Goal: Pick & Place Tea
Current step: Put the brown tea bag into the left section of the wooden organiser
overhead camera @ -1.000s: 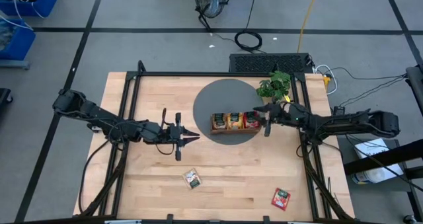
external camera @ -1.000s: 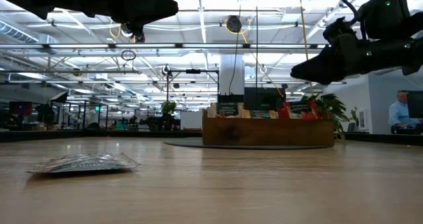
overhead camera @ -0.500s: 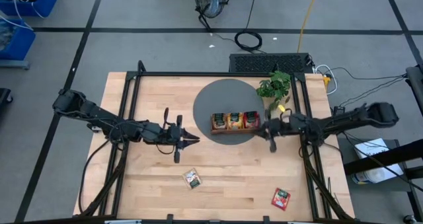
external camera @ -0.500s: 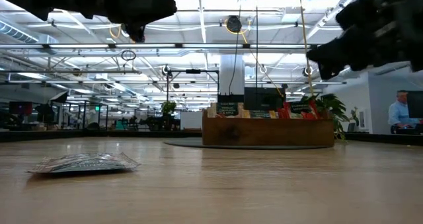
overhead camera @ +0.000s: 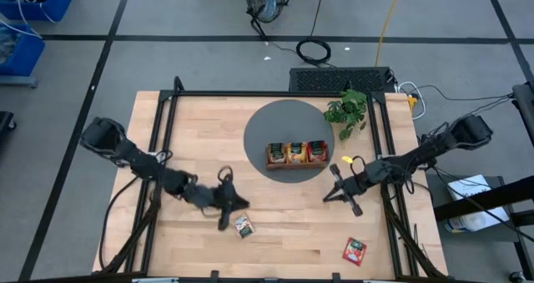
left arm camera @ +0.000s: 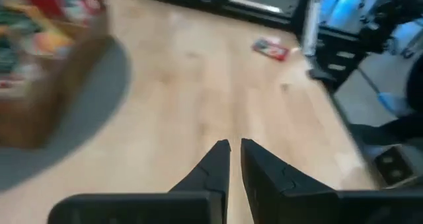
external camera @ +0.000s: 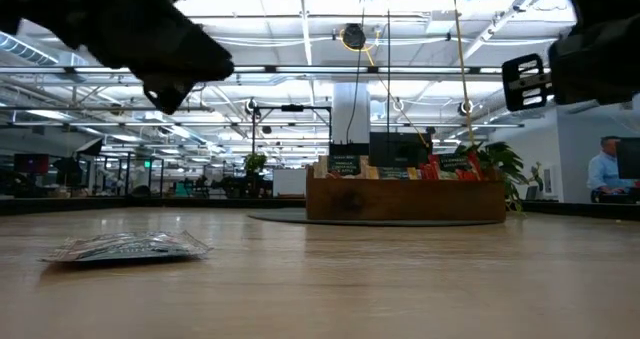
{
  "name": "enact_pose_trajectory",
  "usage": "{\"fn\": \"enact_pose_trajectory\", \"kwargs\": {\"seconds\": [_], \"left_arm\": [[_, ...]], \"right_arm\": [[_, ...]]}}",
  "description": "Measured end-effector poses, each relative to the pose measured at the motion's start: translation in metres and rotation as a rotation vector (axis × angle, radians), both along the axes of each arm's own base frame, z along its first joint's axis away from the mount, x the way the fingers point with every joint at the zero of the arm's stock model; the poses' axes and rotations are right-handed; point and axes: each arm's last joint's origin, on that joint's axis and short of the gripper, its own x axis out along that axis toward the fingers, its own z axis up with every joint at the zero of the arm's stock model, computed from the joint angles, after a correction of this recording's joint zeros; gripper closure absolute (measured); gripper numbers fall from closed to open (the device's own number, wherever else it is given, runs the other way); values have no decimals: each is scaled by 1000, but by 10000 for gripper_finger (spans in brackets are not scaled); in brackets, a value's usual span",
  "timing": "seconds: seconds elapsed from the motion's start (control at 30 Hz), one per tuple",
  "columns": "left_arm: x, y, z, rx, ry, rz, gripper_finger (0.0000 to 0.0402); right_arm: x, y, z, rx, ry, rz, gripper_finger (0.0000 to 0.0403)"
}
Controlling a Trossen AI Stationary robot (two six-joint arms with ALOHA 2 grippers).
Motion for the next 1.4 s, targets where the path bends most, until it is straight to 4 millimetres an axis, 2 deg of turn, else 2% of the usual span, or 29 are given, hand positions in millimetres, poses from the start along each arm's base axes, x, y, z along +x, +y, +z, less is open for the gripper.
{"fn": "enact_pose_trajectory", "kwargs": {"seconds": [0.07,0.17,0.27,0.47,0.6,0.73,0.83,0.97,1.27,1.4], "left_arm": [[4,-17,-3,19,24,-19,360],[11,-41,-10,151,100,-37,360],[17,-56,-14,274,172,38,360],[23,-76,-14,233,307,42,359],[16,-89,-9,135,410,27,359],[4,-95,-14,-4,547,35,359],[-3,-98,-18,-29,602,68,359],[-2,-99,-26,-45,638,65,360],[22,-90,-61,-91,718,55,360],[37,-86,-64,-100,645,-15,360]], "right_arm": [[-1,5,-1,-11,2,64,402],[-1,12,-1,-30,3,111,402],[2,20,1,-94,-21,117,402],[19,36,8,-218,26,5,402],[33,49,8,-253,65,15,402],[47,58,3,-263,143,24,402],[60,66,-3,-284,195,60,402],[73,75,-9,-291,230,121,401],[77,78,-6,-293,208,127,402],[77,77,-8,-282,227,121,401]]}}
